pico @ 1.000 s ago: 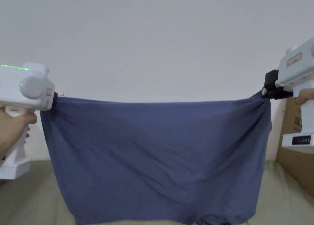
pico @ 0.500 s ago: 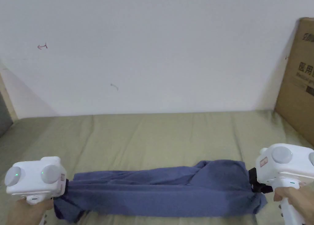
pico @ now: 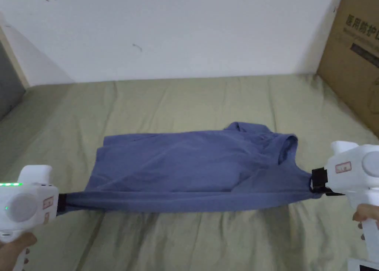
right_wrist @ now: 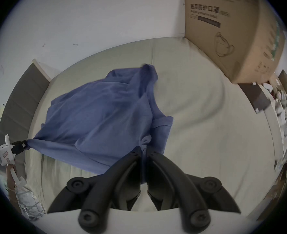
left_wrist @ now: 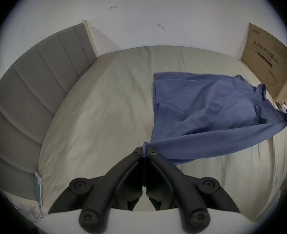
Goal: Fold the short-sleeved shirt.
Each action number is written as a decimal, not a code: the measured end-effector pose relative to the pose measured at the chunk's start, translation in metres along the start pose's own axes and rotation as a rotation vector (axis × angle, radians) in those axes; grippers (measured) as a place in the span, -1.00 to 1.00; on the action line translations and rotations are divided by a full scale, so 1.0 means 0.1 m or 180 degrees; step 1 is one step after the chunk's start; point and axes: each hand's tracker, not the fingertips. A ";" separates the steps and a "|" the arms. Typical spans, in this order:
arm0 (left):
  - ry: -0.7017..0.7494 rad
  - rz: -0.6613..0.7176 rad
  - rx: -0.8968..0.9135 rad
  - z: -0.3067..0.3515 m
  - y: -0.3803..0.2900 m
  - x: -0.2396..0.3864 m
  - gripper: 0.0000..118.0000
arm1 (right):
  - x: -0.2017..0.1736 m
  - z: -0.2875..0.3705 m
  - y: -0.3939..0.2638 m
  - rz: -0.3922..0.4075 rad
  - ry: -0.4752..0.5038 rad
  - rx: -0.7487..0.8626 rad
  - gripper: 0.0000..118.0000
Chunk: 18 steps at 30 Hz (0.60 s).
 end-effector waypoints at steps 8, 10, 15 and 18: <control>0.0078 -0.0369 -0.0115 0.93 -1.22 -0.01 -1.00 | 0.10 0.73 -1.76 0.0015 -0.0091 -0.0255 -0.91; -0.0037 -0.0195 -0.0197 1.05 -1.46 -0.06 -1.00 | 0.16 0.75 -2.01 0.0154 -0.0187 -0.0284 -0.91; -0.0006 -0.0064 -0.0283 1.24 -1.94 -0.10 -1.00 | 0.28 0.83 -2.55 0.0048 -0.0142 -0.0439 -0.91; -0.0015 -0.0037 -0.0280 1.14 -2.05 -0.16 -0.94 | 0.26 0.79 -2.63 0.0054 -0.0088 -0.0397 -0.90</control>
